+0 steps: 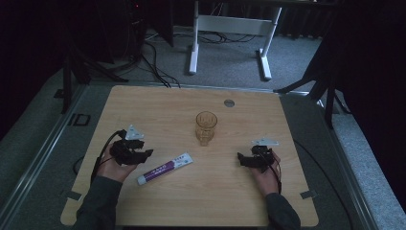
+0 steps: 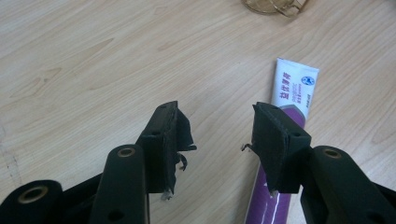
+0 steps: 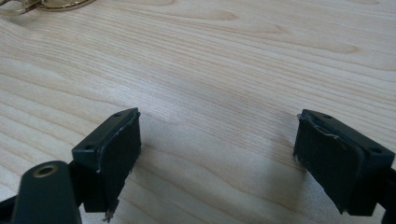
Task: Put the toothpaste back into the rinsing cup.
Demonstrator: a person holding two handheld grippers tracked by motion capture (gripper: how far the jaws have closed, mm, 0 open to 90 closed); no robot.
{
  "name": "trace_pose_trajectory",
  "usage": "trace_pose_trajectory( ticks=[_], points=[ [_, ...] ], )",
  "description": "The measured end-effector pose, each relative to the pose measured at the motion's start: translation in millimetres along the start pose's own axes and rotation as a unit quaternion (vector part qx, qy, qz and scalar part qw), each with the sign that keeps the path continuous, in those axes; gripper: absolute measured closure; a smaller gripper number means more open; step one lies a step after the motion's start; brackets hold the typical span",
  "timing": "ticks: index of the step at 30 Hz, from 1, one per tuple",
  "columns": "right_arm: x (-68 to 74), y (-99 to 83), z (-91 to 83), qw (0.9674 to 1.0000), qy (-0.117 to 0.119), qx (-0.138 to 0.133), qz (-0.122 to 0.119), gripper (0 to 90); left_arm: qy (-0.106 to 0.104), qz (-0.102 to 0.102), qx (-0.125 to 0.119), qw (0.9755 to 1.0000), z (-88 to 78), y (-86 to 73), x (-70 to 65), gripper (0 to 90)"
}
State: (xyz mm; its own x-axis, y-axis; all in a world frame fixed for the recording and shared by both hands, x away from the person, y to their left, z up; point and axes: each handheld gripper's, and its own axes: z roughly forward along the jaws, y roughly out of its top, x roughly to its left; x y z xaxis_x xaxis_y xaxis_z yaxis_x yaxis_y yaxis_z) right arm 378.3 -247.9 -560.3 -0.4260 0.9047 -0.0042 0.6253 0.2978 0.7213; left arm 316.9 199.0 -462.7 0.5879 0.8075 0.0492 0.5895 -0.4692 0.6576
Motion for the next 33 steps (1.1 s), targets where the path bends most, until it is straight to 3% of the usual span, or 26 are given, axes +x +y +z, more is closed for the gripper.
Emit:
trace_pose_trajectory(
  ticks=[33],
  points=[
    [0.0, 0.7, 0.7, 1.0, -0.001, 0.0, 0.0, 14.7, -0.012, 0.041, 0.043, 0.9982, 2.0, 18.9, -21.8, 52.9]
  ],
)
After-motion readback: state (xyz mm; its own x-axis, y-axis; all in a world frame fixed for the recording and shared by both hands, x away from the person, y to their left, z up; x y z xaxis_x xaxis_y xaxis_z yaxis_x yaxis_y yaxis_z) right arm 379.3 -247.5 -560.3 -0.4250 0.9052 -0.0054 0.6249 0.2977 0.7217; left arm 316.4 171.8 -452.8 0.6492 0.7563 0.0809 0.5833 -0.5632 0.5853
